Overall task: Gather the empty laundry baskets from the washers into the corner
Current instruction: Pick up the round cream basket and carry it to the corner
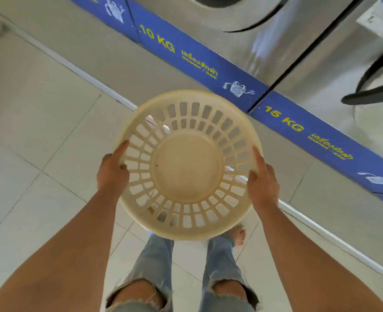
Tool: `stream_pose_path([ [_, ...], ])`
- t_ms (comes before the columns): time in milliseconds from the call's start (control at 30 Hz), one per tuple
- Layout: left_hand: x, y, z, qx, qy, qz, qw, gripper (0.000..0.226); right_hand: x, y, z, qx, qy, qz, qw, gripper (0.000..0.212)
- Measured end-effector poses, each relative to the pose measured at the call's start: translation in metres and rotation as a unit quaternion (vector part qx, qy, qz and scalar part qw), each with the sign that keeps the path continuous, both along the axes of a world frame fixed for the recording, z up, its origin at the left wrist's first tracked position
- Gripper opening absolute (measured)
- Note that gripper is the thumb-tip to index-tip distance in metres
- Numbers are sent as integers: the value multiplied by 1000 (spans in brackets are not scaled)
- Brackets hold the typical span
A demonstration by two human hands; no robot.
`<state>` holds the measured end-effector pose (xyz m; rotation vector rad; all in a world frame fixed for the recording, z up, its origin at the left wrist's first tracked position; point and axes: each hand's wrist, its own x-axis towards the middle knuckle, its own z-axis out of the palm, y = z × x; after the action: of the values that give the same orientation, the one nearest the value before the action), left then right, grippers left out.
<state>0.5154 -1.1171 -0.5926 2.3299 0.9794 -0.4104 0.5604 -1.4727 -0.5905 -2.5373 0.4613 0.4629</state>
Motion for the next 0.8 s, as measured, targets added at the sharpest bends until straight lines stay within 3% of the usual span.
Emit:
stream_pose_path([
  [500,-64,247,66,-18,-5,229,973,73,71,300,52,25,-18,177,984,64],
  [800,-52,356,93,-20,-28,330,943,72,147,455,71,18,-19,288,957,63],
])
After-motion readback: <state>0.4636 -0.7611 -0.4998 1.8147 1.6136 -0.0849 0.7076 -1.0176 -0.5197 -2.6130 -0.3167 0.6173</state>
